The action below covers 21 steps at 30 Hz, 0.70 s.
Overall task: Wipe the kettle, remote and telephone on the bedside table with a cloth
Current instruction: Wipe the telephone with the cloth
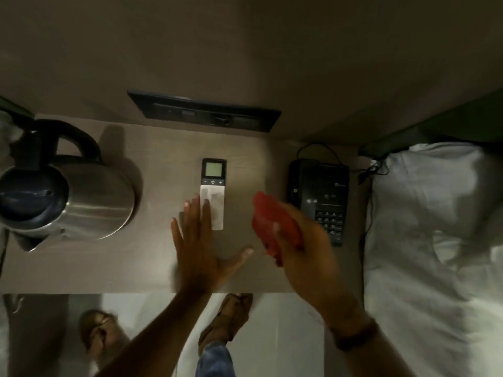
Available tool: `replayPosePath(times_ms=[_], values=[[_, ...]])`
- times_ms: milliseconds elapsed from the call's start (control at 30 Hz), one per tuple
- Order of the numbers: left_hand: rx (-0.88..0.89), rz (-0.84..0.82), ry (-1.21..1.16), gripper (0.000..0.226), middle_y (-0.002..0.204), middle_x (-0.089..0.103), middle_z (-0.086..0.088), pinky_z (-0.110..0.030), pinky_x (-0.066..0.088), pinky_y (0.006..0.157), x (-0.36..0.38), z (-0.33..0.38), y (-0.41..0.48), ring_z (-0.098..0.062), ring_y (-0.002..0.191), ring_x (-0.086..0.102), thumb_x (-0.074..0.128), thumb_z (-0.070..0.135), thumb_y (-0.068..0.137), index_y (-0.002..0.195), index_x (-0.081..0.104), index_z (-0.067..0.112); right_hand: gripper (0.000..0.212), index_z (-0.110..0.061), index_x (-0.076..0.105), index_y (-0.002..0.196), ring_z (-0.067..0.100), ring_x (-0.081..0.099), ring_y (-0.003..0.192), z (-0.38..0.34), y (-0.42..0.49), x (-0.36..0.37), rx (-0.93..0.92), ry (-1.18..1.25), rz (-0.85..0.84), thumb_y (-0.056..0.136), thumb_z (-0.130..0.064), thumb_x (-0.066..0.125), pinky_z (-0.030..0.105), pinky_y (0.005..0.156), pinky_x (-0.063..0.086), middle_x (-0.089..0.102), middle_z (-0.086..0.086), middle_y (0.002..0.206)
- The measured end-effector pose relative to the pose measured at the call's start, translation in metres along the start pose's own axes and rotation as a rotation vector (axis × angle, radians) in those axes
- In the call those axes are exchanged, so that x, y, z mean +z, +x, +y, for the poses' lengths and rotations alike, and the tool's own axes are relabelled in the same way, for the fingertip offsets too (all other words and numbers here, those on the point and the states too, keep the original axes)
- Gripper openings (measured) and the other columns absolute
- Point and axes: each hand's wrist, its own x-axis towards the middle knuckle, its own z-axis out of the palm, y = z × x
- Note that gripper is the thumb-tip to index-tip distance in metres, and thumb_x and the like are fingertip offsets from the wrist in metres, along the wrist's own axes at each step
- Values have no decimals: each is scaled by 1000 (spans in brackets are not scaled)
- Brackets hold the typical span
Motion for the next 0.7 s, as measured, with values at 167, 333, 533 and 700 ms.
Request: replayPosePath(times_ms=[167, 333, 533, 700], values=[[178, -162, -85, 140, 185, 7, -6, -61, 14, 136, 46, 107, 9, -26, 172, 5, 61, 99, 72, 175, 11, 18, 41, -31, 54, 145, 17, 74, 107, -4, 11, -95, -70, -107, 235, 105, -26, 55, 42, 89, 65, 69, -4, 128], [141, -263, -92, 145, 183, 15, -11, -65, 16, 135, 85, 136, 27, -30, 170, 12, 70, 92, 68, 173, 9, 12, 50, -19, 50, 153, 25, 52, 143, 17, 88, -108, -184, -456, 349, 105, -5, 51, 19, 117, 40, 57, 7, 155], [160, -233, -28, 134, 182, 21, -7, -54, -3, 137, 104, 126, 24, -21, 169, 19, 57, 89, 72, 173, 13, 13, 76, -14, 22, 166, 35, 2, 164, 78, 99, -59, -120, -768, 74, 95, -43, 24, 51, 132, 18, 16, 7, 177], [200, -216, 22, 103, 182, 21, -4, -53, -1, 138, 105, 125, 25, -19, 170, 12, 34, 81, 95, 174, 20, 17, 69, -20, 13, 167, 26, -8, 163, 127, 39, -40, -192, -742, 83, 100, -22, 32, 58, 131, 18, 3, -1, 176]])
